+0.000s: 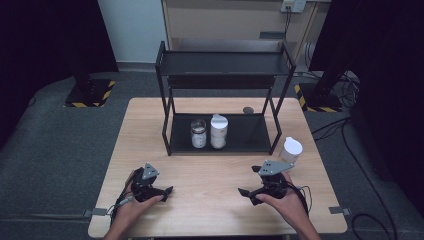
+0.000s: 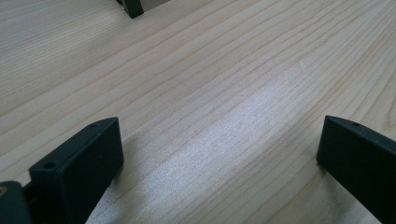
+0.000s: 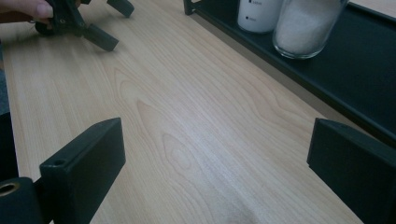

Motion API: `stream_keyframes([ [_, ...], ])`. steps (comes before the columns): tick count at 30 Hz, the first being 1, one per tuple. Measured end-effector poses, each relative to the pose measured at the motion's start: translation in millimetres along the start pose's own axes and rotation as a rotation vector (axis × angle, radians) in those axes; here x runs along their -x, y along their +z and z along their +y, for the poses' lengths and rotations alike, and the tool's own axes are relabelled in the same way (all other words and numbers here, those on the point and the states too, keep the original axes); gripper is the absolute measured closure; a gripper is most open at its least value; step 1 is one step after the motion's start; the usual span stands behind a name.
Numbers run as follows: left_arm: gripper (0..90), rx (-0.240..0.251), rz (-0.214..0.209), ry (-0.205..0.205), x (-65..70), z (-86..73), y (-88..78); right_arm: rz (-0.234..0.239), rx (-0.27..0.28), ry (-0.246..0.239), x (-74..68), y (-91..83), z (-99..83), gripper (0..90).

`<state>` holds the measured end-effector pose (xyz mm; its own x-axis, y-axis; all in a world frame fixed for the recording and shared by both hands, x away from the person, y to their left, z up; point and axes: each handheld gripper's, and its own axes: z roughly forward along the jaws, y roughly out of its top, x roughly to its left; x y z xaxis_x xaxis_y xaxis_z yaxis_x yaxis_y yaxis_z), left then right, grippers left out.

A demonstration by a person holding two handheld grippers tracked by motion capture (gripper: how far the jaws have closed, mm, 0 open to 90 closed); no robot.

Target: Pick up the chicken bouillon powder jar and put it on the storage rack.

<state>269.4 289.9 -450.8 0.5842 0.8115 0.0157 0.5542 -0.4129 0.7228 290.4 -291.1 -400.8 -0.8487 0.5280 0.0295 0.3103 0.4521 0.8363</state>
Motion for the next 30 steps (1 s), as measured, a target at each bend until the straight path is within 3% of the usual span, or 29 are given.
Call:
stream_keyframes([
  [11,0.0,0.0,0.0,0.0,0.0,-0.1,0.0,-0.021,0.032,0.034,4.6,-13.7,3.4,5.0],
  [30,0.0,0.0,0.0,0.0,0.0,-0.1,0.0,-0.082,0.07,0.028,5.3,-35.0,10.4,4.6],
])
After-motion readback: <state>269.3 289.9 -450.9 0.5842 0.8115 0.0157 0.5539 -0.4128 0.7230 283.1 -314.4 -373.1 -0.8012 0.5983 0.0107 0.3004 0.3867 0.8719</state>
